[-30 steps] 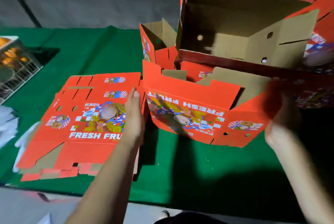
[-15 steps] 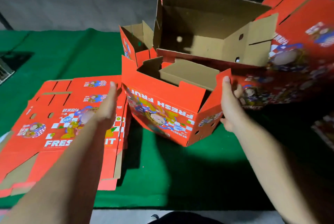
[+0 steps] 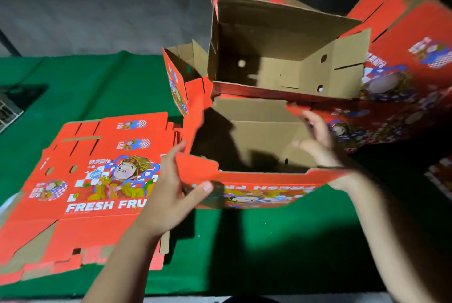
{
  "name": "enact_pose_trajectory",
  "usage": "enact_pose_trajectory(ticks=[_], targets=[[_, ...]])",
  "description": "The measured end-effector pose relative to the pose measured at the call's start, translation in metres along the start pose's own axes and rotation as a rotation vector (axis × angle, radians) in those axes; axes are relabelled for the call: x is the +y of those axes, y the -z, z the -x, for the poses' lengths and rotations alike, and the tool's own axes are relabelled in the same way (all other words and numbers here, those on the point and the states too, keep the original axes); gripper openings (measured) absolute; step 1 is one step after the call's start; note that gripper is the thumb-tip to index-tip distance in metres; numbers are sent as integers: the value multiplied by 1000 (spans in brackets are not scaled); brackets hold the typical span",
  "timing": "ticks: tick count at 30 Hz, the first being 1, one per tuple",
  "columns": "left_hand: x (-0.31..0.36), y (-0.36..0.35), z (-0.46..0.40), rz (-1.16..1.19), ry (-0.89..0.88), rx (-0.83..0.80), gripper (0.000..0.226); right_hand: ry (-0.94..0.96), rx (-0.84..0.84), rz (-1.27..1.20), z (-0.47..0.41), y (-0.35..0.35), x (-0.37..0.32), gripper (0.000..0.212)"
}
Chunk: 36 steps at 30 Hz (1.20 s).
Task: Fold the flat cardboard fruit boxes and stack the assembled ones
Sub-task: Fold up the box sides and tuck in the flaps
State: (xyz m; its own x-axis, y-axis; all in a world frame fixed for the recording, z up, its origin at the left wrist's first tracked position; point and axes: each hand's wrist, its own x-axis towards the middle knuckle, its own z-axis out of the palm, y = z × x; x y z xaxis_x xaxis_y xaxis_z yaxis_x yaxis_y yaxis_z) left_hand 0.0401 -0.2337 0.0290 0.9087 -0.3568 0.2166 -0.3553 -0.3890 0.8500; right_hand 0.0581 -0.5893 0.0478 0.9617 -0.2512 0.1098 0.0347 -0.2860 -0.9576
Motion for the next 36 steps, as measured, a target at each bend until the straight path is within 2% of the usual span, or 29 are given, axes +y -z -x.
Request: enact_pose_trajectory(ticks=[1, 2, 5, 8, 10, 12, 14, 15, 17, 18, 20, 21, 22, 26, 27, 28, 29, 31, 32, 34, 36], targets=[[0, 0, 5, -82, -63, 44, 78, -59, 134, -78, -4, 3, 3, 67], [1, -1, 9, -145, -117, 88, 65, -131, 189, -164, -5, 3, 3, 55], [1, -12, 16, -202, -174, 172, 49, -259, 179, -234, 2, -1, 4, 40], [-3, -14, 18, -226, -85, 175, 29, -164, 260, -119, 10, -1, 0, 35], [-4, -8, 16, -307, -40, 153, 35, -33, 293, 61, 16, 3, -8, 32], [-2, -2, 10, -492, 11, 132, 60, 159, 324, 203, 23, 3, -13, 14], [3, 0, 5, -557, 122, 121, 92, 250, 260, 261, 31, 2, -17, 29], [4, -2, 4, -526, 157, 132, 103, 216, 190, 270, 35, 3, -20, 33], [6, -8, 4, -399, 198, 165, 117, 85, 80, 259, 38, 7, -21, 23], [7, -10, 4, -313, 220, 197, 117, -12, 39, 184, 39, 10, -21, 21], [7, -18, 2, -183, 246, 298, 105, -269, 19, -131, 44, 13, -21, 67], [8, -22, -1, -184, 246, 350, 99, -339, 19, -226, 45, 15, -17, 82], [9, -26, -4, -222, 236, 393, 95, -349, 23, -251, 47, 15, -15, 84], [14, -37, -15, -265, 238, 451, 95, -153, 50, 152, 51, 4, -13, 33], [13, -35, -17, -278, 234, 452, 97, -141, 63, 190, 51, 1, -9, 34], [13, -32, -19, -309, 210, 458, 97, -127, 74, 205, 51, -2, -9, 44], [13, -29, -21, -344, 164, 465, 96, -119, 101, 251, 51, -5, -11, 63], [14, -21, -23, -392, 28, 416, 93, -124, 157, 512, 51, -9, -17, 100], [15, -19, -23, -413, -36, 353, 91, -94, 193, 694, 52, -13, -21, 109], [16, -15, -23, -485, -97, 217, 87, 67, 315, 935, 59, -28, -33, 110], [16, -10, -28, -564, -98, 142, 84, 363, 356, 928, 67, -52, -38, 86]])
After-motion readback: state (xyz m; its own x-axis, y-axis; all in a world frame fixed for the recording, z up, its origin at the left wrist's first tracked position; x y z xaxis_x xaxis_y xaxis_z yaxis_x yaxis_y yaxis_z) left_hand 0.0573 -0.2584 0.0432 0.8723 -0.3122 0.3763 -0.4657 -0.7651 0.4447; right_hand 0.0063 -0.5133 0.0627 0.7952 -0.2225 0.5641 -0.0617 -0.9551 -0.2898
